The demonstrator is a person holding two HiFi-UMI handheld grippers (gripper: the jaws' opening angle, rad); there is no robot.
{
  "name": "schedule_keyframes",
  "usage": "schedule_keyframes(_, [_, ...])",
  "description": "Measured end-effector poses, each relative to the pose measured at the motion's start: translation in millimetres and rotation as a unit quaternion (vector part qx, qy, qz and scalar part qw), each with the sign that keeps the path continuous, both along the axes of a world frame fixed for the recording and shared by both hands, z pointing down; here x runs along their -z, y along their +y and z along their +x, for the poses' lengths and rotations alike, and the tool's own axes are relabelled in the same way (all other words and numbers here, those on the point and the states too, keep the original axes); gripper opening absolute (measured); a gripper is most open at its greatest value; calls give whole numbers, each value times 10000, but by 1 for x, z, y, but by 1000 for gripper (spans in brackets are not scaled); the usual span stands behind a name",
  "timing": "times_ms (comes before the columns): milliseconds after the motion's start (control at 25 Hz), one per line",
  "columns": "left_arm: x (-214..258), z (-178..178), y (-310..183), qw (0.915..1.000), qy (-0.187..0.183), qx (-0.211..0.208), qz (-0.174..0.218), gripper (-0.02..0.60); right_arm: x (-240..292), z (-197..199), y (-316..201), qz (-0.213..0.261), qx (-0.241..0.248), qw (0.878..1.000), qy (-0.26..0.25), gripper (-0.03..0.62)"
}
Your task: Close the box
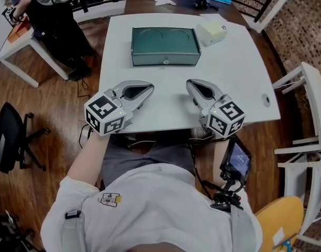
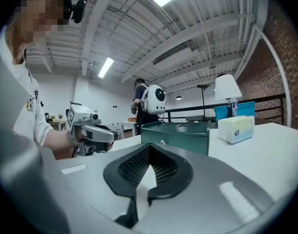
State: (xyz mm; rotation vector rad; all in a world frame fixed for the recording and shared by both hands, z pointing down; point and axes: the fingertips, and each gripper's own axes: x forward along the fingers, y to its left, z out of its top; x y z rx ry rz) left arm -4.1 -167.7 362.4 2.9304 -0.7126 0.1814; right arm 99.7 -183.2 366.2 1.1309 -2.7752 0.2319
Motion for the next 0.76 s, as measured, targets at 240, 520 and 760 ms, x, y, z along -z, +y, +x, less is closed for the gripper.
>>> schedule_keyframes(240, [0,-2,-1,10000,-6,43,-4,-2,0,-2,0,-3,19,10000,6,-2])
schedule_keyframes(520, [1,-1,-2,10000,-1,62,-1,-2,1,-1,-1,-4,14,10000,2,-2])
schedule_keyframes(760, [0,1,-2,10000,-1,49,-11,-2,0,2,0,-21,-15,10000,4,-2])
